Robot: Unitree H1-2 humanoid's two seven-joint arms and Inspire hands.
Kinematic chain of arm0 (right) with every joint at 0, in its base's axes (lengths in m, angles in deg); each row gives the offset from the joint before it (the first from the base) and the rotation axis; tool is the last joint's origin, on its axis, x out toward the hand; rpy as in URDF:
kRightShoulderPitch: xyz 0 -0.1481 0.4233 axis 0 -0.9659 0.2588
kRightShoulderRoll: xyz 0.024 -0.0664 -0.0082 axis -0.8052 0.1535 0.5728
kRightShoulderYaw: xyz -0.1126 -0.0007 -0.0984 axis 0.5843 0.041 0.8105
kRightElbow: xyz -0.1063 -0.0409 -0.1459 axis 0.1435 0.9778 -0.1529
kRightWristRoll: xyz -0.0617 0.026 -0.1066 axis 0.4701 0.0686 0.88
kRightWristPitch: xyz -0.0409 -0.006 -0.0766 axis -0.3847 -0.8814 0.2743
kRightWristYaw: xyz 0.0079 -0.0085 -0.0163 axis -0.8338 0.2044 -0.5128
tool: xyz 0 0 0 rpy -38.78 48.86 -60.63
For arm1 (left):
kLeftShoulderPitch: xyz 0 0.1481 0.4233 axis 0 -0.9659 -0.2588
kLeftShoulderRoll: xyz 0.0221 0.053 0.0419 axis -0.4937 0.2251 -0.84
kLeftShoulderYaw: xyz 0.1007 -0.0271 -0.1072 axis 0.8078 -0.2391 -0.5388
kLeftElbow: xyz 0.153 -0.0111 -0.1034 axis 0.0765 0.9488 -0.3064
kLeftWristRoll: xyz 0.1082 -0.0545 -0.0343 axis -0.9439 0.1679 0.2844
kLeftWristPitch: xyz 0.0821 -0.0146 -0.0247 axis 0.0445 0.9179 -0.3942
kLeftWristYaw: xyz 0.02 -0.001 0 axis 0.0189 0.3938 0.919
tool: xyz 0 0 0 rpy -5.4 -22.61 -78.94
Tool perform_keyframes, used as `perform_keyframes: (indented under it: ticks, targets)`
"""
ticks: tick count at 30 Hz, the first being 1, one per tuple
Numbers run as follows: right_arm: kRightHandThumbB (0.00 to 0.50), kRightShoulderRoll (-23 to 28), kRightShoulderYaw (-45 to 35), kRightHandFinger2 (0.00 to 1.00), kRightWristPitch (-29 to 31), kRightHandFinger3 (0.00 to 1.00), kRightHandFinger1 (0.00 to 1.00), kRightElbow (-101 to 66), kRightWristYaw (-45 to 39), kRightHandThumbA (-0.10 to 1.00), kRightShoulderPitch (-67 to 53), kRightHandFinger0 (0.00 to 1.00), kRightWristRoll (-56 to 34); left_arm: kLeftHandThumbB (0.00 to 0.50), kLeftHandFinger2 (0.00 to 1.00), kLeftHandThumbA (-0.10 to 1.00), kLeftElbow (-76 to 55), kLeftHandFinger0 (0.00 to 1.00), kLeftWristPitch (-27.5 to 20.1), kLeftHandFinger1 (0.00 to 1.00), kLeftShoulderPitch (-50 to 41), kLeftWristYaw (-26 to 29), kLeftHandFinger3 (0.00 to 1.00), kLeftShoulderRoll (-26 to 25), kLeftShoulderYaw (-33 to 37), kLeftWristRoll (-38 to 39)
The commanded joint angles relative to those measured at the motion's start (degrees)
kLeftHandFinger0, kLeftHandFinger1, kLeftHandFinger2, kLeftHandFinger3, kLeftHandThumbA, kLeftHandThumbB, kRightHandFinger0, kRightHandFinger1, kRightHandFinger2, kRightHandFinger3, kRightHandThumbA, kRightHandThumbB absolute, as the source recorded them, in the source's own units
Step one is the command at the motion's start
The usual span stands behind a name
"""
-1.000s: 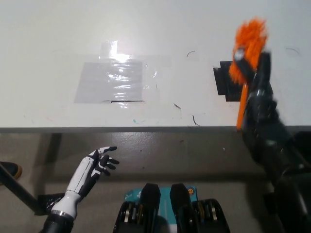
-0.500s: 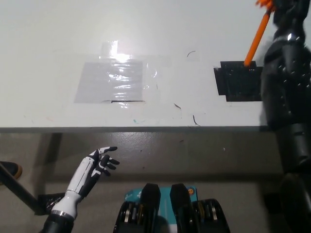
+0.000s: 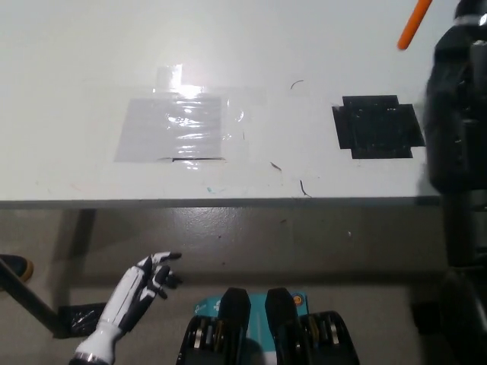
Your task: The robot uses it right hand to pick up an extended orange duster kept in the middle of the desk and presses its handle against the desk to collapse it
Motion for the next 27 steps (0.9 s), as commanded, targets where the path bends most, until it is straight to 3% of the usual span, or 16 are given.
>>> perform_keyframes:
  ticks: [1,2,5,7,9,10,12,15,19,20,23,24,26,27]
  targets:
    - [0.209,3.9,8.8,0.37,3.4,0.24,0.09,14.2,5.2,-0.10,8.3,0.02,18.3,0.500,0.47,1.00,-1.5,0.43,-2.3,0.49,-0.1,2.2,0.72,-0.7,0.2,0.1]
    - [0.114,5.4,12.3,0.35,3.4,0.19,0.07,20.1,3.5,-0.10,10.7,0.00,20.2,0.500,0.46,1.00,-1.7,0.43,-2.3,0.48,-0.2,2.4,0.72,-0.8,0.4,-0.2]
    - [0.111,5.7,13.5,0.37,4.0,0.19,0.08,21.7,4.3,-0.10,11.4,0.00,20.0,0.500,0.46,1.00,-1.7,0.43,-2.3,0.48,-0.2,2.4,0.72,-0.8,0.4,-0.3]
    - [0.172,7.4,23.6,0.40,1.8,0.26,0.13,34.0,4.5,-0.10,17.2,0.00,28.3,0.500,0.48,1.00,-2.0,0.45,-2.3,0.50,0.1,3.3,0.73,-1.2,0.8,-1.3]
    - [0.178,7.6,25.6,0.37,2.3,0.29,0.11,36.0,5.4,-0.10,18.1,0.00,28.4,0.500,0.48,1.00,-2.0,0.45,-2.3,0.50,0.1,3.4,0.73,-1.2,0.9,-1.5]
    - [0.210,7.9,27.9,0.37,2.1,0.32,0.12,37.9,4.9,-0.10,19.0,0.00,29.6,0.500,0.48,1.00,-1.9,0.44,-2.3,0.49,0.5,3.1,0.73,-1.2,0.9,-1.2]
    - [0.222,8.6,36.0,0.33,0.3,0.28,0.09,41.9,4.5,-0.10,20.9,0.00,35.9,0.500,0.50,1.00,-1.7,0.38,-2.3,0.47,1.2,2.2,0.73,-1.2,0.7,-0.4]
    - [0.226,8.6,38.8,0.32,0.7,0.27,0.08,43.3,5.7,-0.10,21.5,0.00,35.5,0.500,0.51,1.00,-1.6,0.37,-2.3,0.47,1.2,2.2,0.73,-1.2,0.7,-0.3]
    - [0.215,9.0,51.2,0.51,-0.7,0.36,0.19,44.5,6.1,-0.07,21.4,0.00,44.8,0.500,0.50,1.00,-1.5,0.36,-2.3,0.45,1.2,2.3,0.72,-1.5,1.1,-0.3]
    - [0.241,9.1,52.8,0.47,-0.5,0.33,0.19,44.6,7.3,-0.07,21.3,0.00,45.6,0.500,0.48,1.00,-1.5,0.33,-2.3,0.43,1.2,2.2,0.71,-1.4,1.0,-0.3]
    - [0.251,9.1,54.9,0.30,-0.4,0.16,0.08,45.3,8.7,-0.07,21.3,0.00,45.6,0.500,0.48,1.00,-1.5,0.32,-2.3,0.42,1.1,2.3,0.71,-1.4,1.1,-0.4]
    - [0.223,9.3,56.7,0.38,-1.1,0.28,0.15,45.7,7.8,-0.06,21.4,0.06,46.2,0.500,0.47,1.00,-1.6,0.36,-2.3,0.44,1.3,2.2,0.70,-1.5,1.2,-0.5]
    - [0.221,9.3,58.0,0.16,-1.5,0.28,0.03,46.0,7.6,-0.05,21.6,0.00,46.1,0.500,0.46,1.00,-1.6,0.37,-2.3,0.44,1.4,2.3,0.70,-1.6,1.3,-0.5]
    - [0.218,9.3,58.2,0.11,-1.4,0.26,0.00,46.1,7.7,-0.05,21.6,0.00,46.0,0.500,0.46,1.00,-1.6,0.37,-2.3,0.44,1.4,2.3,0.70,-1.6,1.3,-0.5]
